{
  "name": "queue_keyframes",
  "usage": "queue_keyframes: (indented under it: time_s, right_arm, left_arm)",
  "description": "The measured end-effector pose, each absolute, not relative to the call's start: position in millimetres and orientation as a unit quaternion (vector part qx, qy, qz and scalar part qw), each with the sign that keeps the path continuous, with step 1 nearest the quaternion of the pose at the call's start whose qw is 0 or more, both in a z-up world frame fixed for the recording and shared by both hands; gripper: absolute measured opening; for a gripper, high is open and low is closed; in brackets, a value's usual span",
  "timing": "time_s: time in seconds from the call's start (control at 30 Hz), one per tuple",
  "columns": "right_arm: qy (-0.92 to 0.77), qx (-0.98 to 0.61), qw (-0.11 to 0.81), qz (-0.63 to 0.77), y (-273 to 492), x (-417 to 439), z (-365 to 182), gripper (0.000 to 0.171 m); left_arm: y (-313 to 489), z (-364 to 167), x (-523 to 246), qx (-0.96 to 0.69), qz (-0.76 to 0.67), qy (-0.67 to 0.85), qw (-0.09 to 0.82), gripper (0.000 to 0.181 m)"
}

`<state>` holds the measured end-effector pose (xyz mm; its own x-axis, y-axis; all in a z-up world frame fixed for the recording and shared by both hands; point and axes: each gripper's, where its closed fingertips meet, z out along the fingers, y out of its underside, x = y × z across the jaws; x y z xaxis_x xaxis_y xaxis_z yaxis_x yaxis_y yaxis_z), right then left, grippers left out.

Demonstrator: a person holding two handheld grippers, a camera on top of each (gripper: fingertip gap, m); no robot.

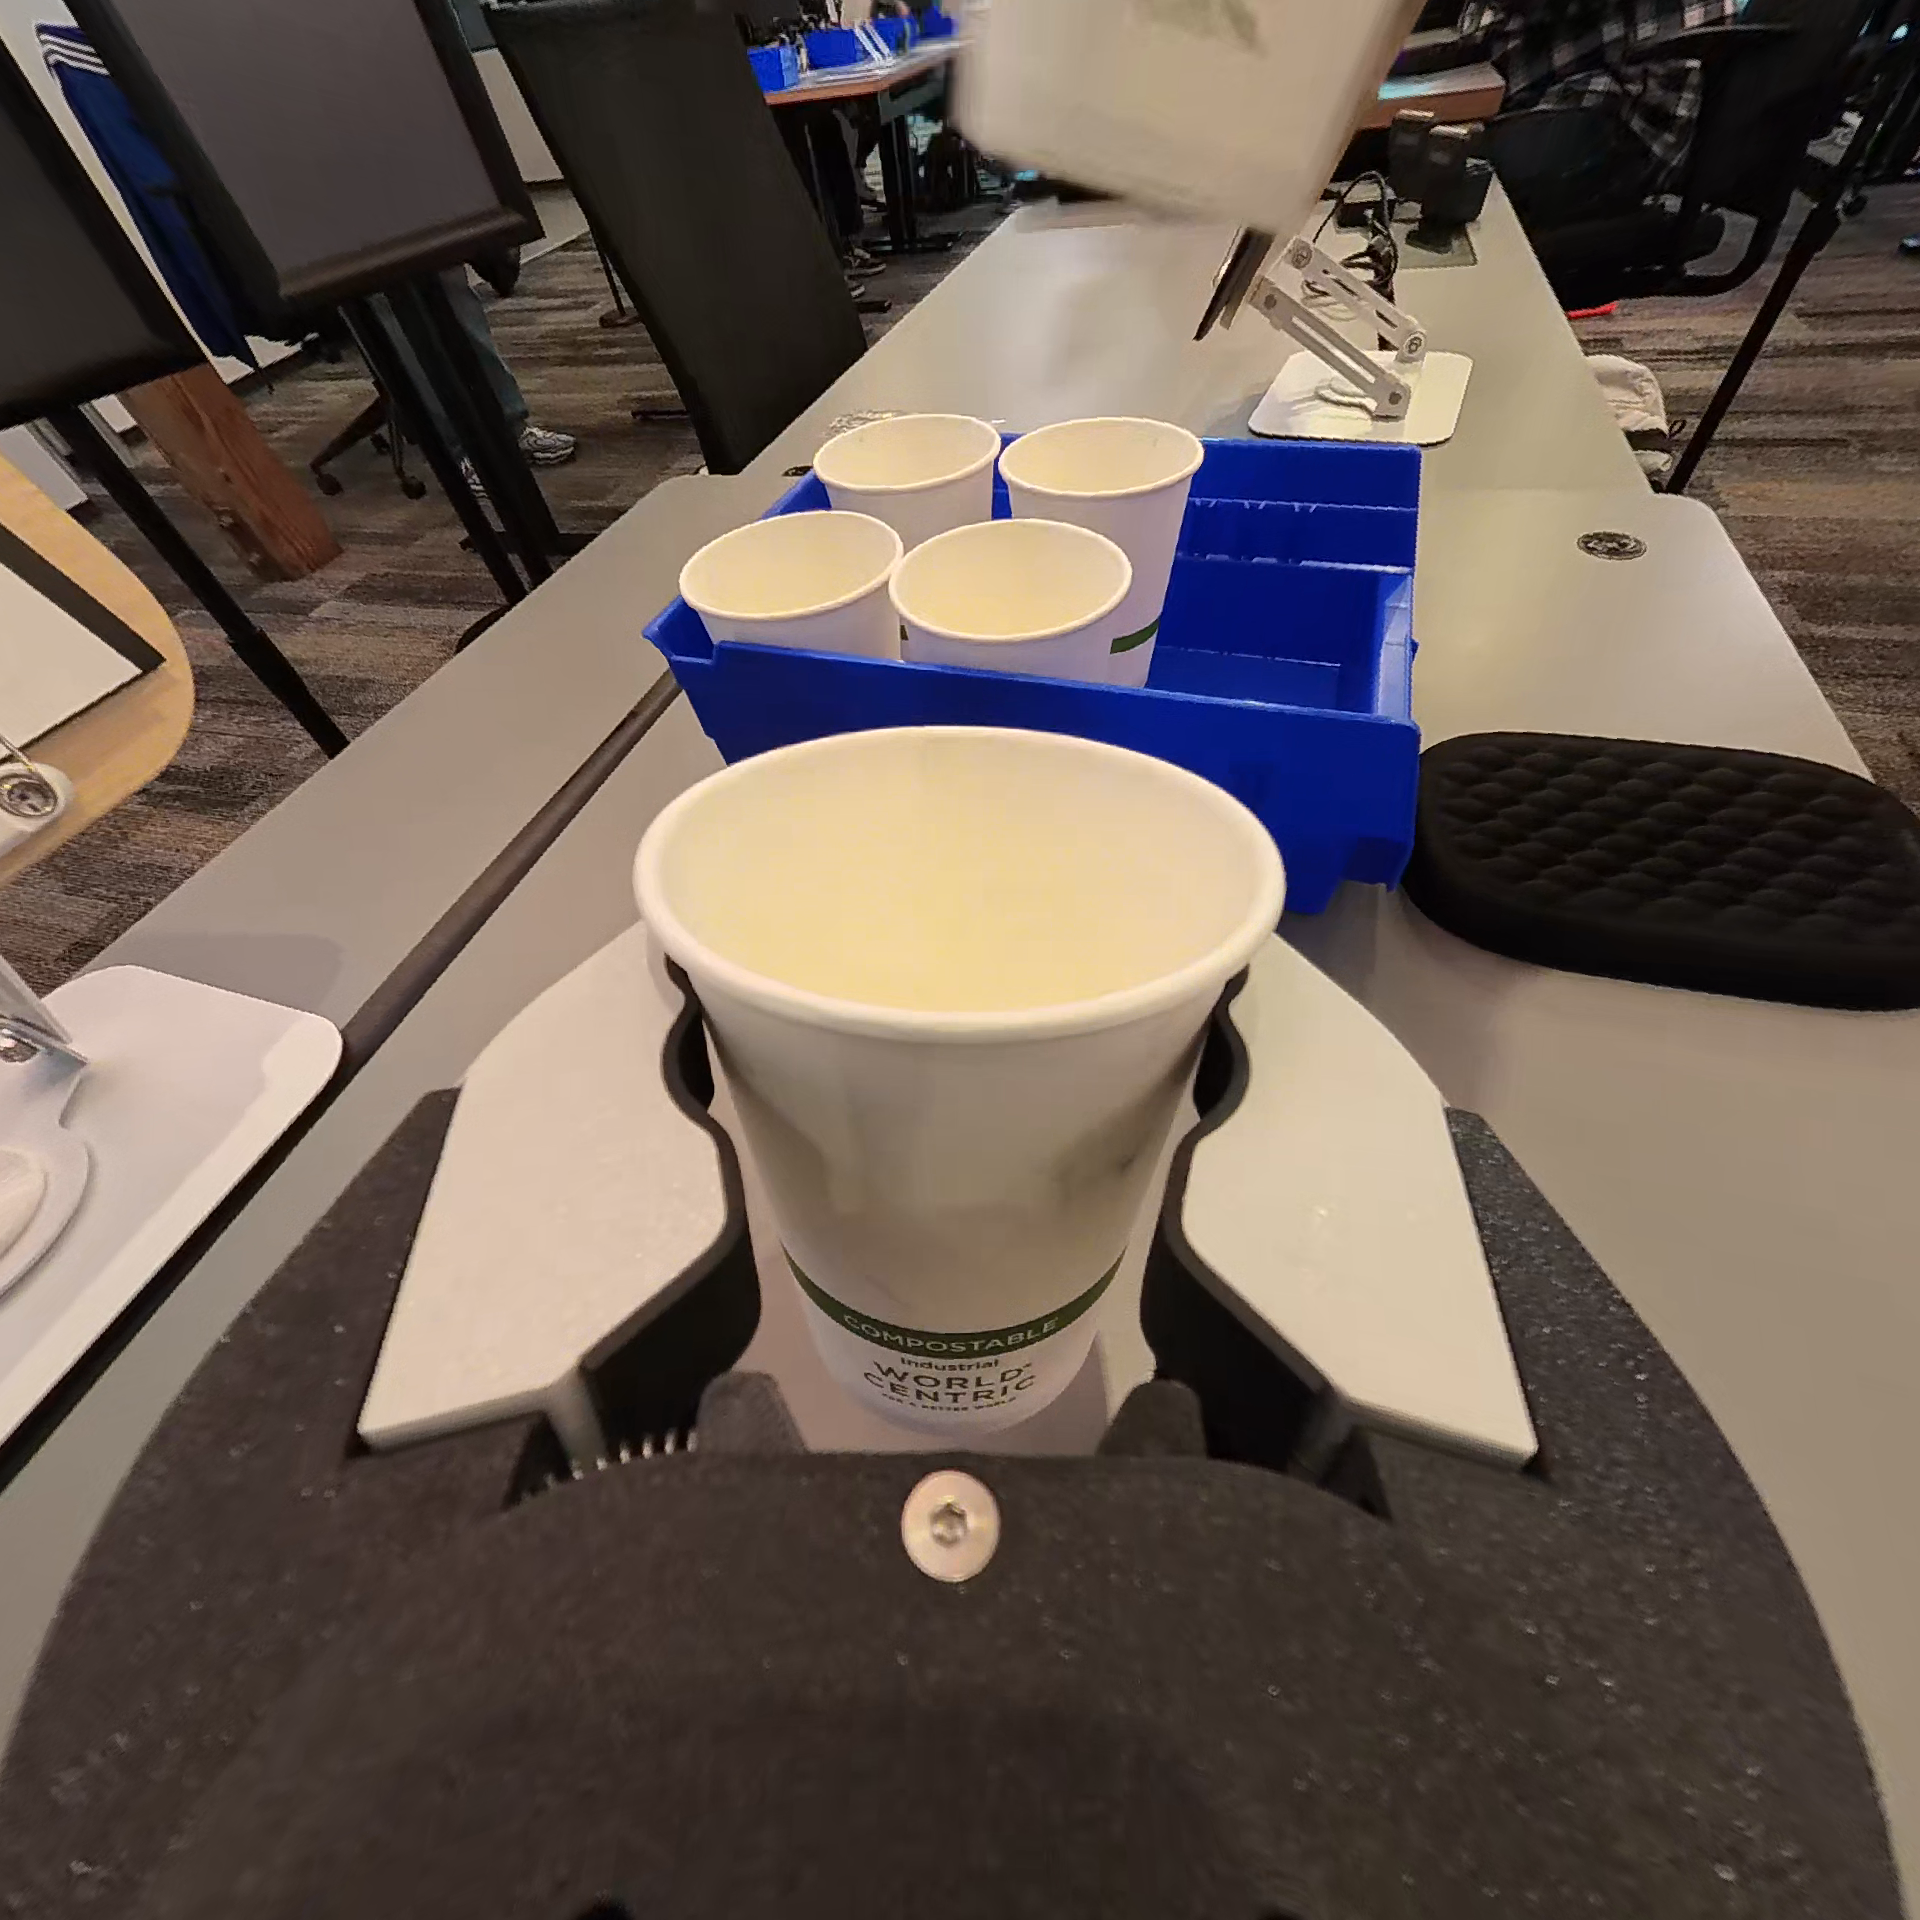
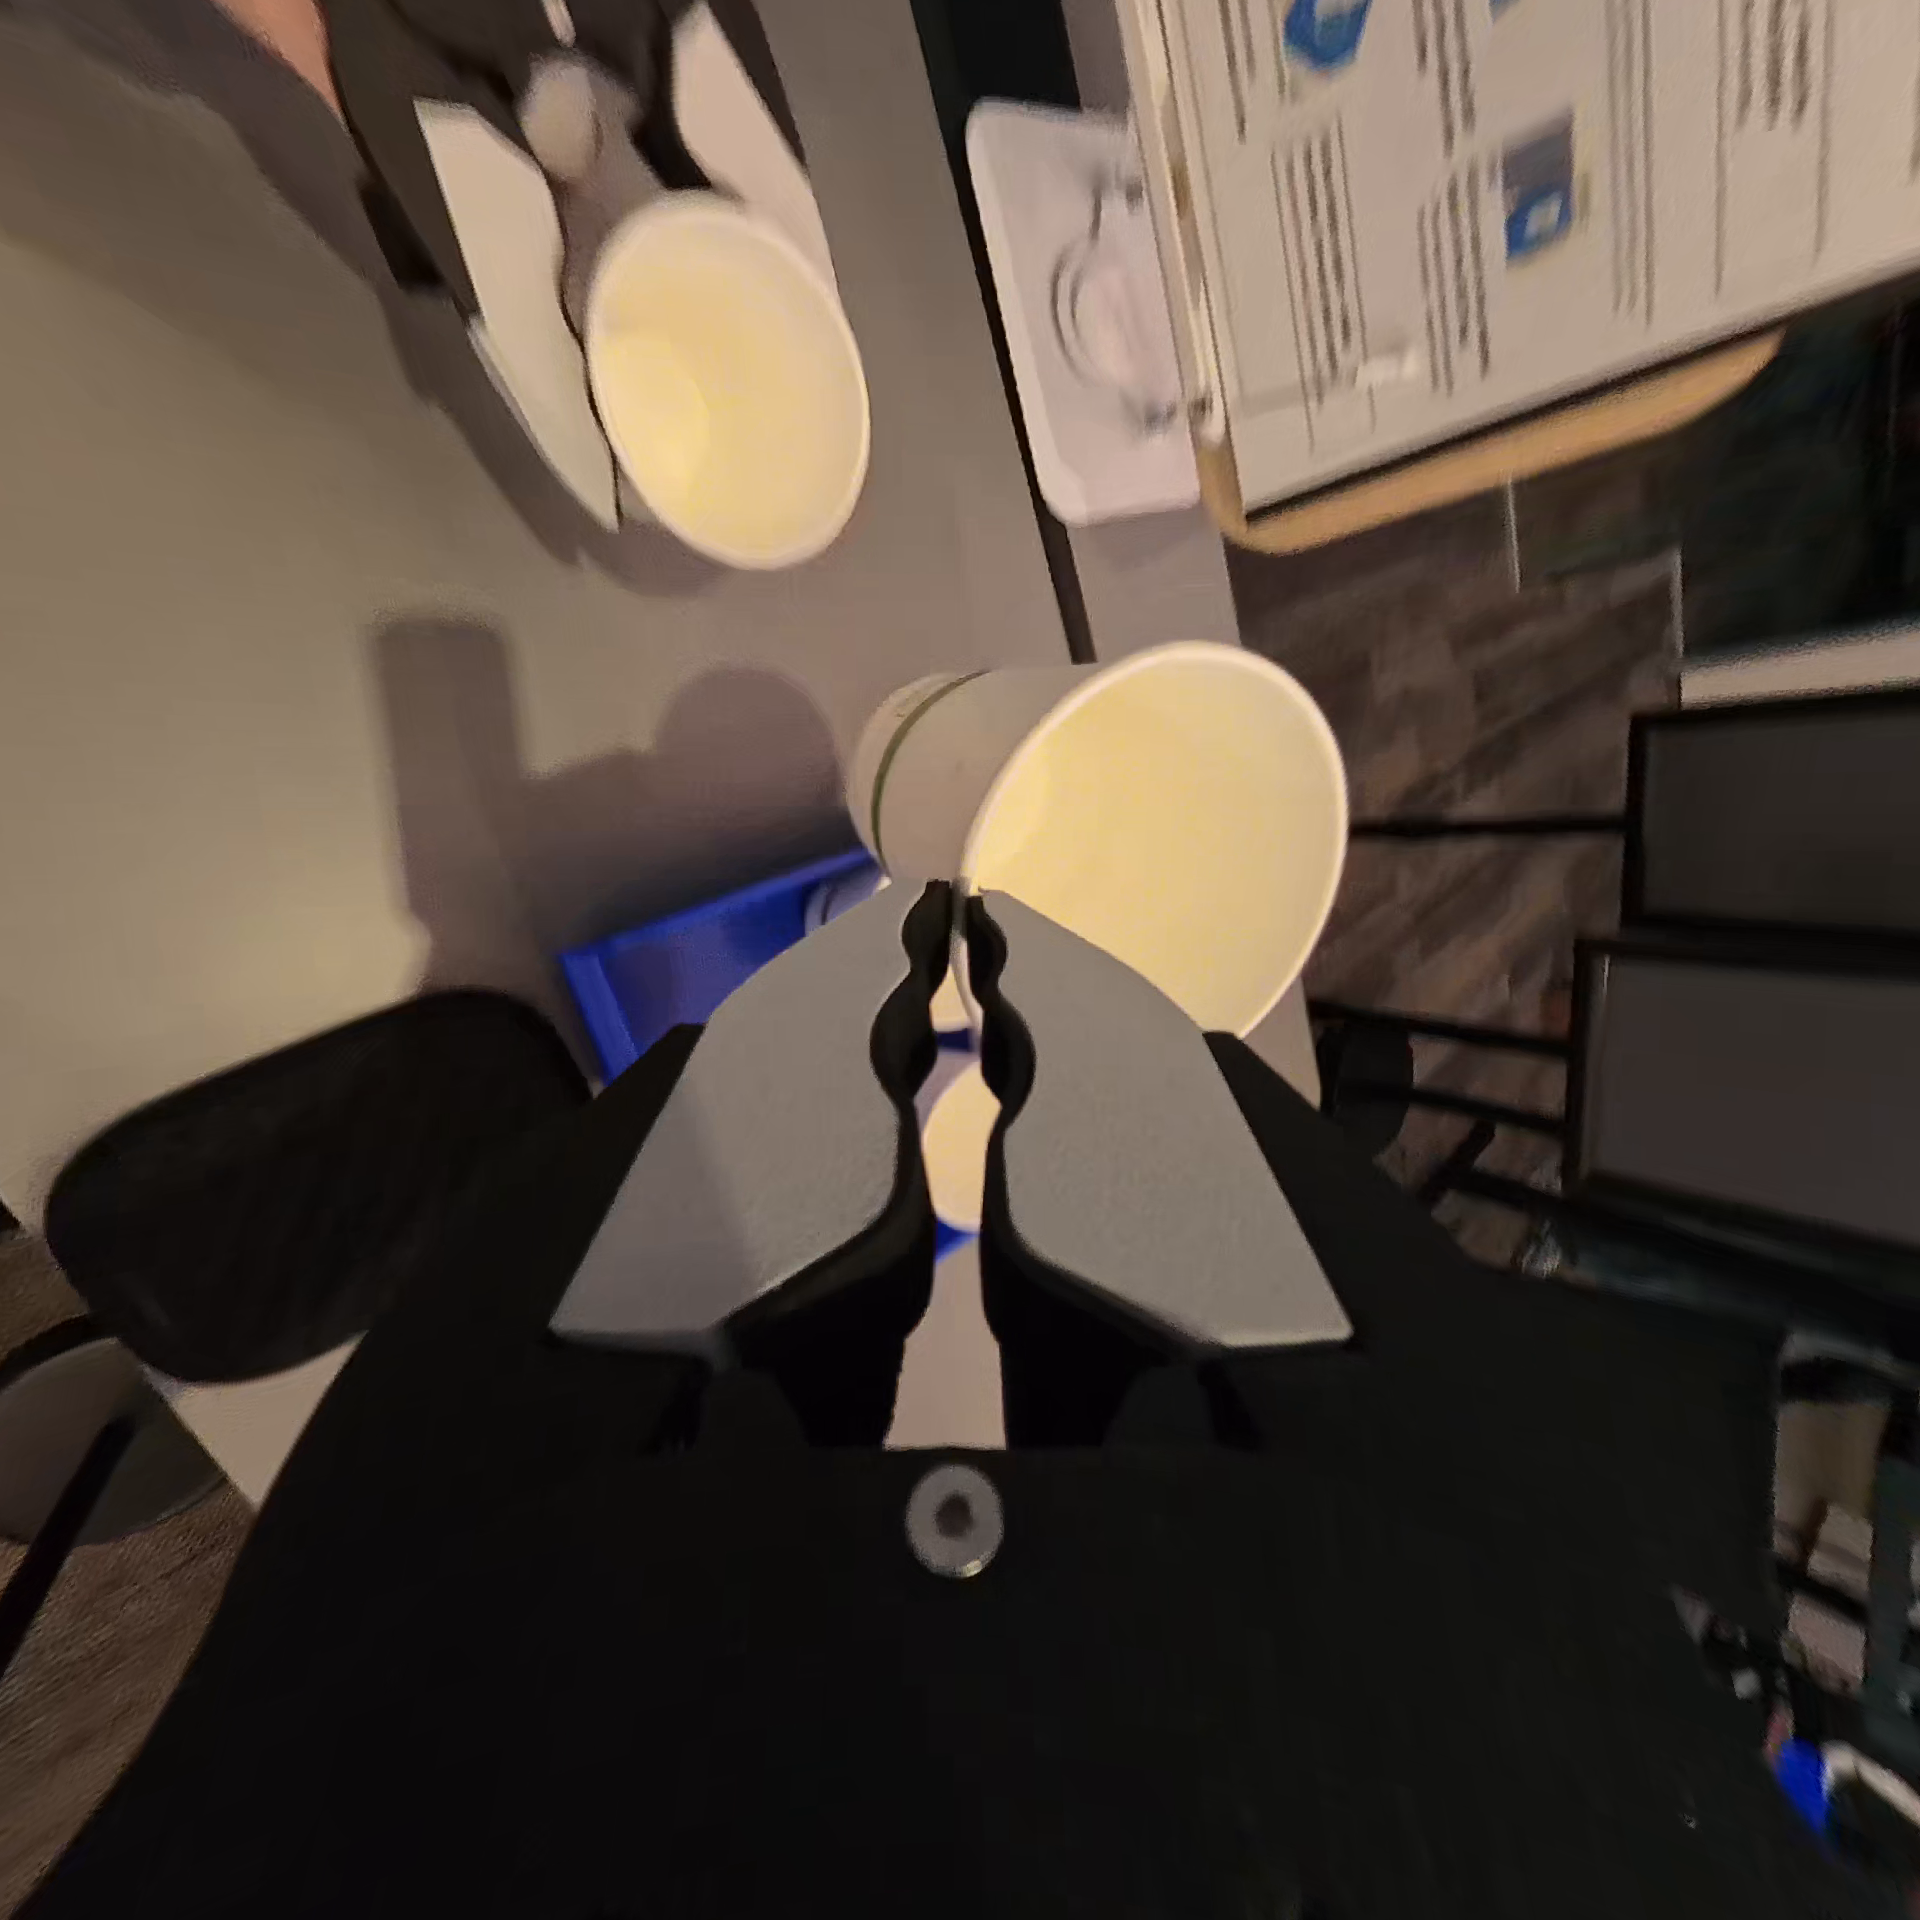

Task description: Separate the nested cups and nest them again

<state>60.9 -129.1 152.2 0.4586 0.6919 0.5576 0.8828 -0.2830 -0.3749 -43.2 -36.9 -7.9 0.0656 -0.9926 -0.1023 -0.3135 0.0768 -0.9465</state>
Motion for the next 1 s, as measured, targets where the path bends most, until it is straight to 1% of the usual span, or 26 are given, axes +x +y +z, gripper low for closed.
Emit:
queue_keyframes:
  time_s: [0.07,0.23,0.4,0.5,0.73,1.0]
  right_arm:
    - [-0.476,-0.809,0.305,-0.161,-142.9,90.8,134.2,0.003]
    - [-0.432,-0.848,0.253,-0.174,-171.0,146.6,70.0,0.003]
    - [-0.412,-0.868,0.221,-0.165,-183.3,173.4,11.5,0.003]
    - [-0.412,-0.871,0.205,-0.17,-184.8,183.9,-13.3,0.003]
    - [-0.416,-0.875,0.18,-0.171,-185.0,196.8,-43.4,0.003]
    - [-0.42,-0.878,0.156,-0.17,-188.4,202.3,-55.6,0.003]
  left_arm:
    - [-36.7,-8.1,-43.2,-0.569,-0.37,0.574,0.457,0.093]
    - [-37.0,-9.8,-42.6,-0.57,-0.367,0.577,0.456,0.093]
    - [-37.6,-10.8,-42.4,-0.569,-0.365,0.579,0.455,0.093]
    - [-37.0,-11.4,-42.7,-0.57,-0.365,0.579,0.455,0.093]
    - [-36.1,-12.1,-43.0,-0.571,-0.365,0.579,0.454,0.093]
    - [-37.3,-14.3,-41.9,-0.571,-0.364,0.582,0.451,0.093]
